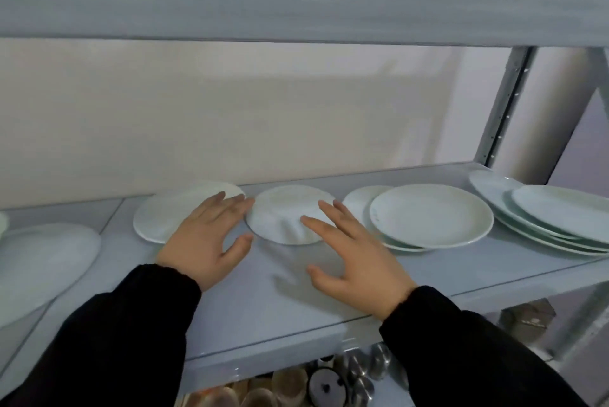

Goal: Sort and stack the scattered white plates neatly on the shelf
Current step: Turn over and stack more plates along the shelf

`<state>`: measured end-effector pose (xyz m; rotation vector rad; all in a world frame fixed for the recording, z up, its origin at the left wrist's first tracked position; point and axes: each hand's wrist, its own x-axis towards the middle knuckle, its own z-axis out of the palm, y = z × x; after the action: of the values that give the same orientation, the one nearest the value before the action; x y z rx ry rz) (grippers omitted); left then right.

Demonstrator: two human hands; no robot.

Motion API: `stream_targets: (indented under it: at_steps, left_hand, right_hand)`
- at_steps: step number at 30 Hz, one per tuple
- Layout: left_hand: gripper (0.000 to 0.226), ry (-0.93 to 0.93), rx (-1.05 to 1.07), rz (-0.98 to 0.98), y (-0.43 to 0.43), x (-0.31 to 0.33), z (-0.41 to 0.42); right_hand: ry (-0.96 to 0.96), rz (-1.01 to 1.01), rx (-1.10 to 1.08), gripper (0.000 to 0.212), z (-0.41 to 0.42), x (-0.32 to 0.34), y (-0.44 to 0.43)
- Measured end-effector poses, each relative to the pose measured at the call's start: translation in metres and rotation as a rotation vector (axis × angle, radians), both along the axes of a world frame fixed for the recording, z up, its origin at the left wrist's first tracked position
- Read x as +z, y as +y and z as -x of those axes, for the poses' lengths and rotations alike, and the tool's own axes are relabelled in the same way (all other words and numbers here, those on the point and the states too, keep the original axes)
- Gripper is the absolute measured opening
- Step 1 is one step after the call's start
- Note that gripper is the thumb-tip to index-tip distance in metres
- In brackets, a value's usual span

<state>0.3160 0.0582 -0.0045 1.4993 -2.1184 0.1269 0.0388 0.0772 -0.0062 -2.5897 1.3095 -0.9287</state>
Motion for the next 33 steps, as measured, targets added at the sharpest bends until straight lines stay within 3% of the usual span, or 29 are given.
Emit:
stream_targets:
  at_steps: [8, 17, 24, 33]
  left_hand:
    - [0.063, 0.085, 0.131, 0.014, 0.032, -0.007, -0.086]
    - [0.064, 0.221, 0.109, 0.016, 0.035, -0.009, -0.093]
    - [0.065, 0.197, 0.038, 0.036, 0.038, -0.009, -0.09]
    - [0.061, 0.177, 0.016, -0.04, 0.037, -0.01, -0.089]
  right_hand:
    - [0.139, -0.156, 0.026, 0.077, -0.095, 0.007, -0.035]
    - [0.396, -0.274, -0.349, 0.102, -0.112, -0.006, -0.069]
    - [0.508, -0.328, -0.226, 0.106, -0.112, 0.005, -0.031]
    - [0.478, -0.316, 0.007, 0.107, -0.088, 0.013, 0.063]
